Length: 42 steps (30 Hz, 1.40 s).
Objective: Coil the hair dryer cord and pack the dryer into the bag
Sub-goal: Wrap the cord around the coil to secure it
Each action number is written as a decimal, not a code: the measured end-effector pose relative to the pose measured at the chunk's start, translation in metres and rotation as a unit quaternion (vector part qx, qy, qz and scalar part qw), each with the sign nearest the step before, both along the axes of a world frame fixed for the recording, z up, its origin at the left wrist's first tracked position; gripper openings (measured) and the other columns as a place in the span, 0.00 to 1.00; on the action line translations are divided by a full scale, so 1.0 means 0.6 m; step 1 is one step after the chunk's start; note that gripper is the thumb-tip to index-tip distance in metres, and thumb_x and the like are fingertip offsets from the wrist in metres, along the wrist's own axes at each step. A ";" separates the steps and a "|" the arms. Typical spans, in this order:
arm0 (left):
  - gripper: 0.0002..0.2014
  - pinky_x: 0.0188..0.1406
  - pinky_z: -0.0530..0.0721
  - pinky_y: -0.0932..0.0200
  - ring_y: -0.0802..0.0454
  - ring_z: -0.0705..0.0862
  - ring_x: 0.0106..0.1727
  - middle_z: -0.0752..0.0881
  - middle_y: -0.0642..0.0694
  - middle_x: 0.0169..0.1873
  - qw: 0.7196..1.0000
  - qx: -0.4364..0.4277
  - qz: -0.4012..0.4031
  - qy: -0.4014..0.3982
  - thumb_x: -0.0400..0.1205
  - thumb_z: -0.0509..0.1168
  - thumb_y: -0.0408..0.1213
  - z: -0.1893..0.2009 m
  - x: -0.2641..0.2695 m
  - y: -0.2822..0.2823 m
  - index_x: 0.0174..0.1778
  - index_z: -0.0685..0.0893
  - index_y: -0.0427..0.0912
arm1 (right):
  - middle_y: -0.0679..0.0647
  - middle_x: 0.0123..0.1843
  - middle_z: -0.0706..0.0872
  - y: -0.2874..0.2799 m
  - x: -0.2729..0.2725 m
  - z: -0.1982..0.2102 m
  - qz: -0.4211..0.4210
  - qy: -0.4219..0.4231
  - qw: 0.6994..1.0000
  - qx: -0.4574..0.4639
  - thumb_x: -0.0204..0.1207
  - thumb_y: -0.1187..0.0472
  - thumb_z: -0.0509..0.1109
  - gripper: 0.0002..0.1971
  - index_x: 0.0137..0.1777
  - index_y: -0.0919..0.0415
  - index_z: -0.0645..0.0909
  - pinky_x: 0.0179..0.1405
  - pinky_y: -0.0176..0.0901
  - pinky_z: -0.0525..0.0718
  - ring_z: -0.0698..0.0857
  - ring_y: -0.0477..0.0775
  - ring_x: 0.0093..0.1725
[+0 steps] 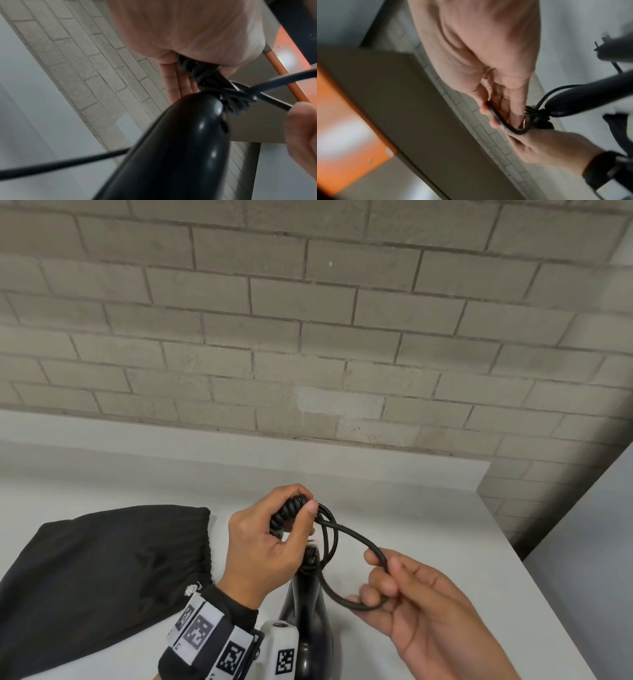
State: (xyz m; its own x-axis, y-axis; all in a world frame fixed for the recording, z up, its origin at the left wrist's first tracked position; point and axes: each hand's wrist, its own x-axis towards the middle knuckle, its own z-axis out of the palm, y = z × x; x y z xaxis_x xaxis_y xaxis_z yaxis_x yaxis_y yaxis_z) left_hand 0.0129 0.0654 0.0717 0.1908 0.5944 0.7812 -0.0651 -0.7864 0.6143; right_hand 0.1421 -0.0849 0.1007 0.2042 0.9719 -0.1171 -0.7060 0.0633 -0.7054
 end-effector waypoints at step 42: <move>0.08 0.30 0.88 0.60 0.59 0.90 0.26 0.88 0.53 0.31 0.995 -0.097 0.007 0.006 0.81 0.68 0.46 -0.004 -0.008 0.008 0.48 0.86 0.47 | 0.61 0.51 0.83 -0.014 0.067 -0.072 -0.308 -0.372 0.860 -0.162 0.80 0.73 0.68 0.13 0.63 0.63 0.78 0.28 0.44 0.82 0.82 0.56 0.31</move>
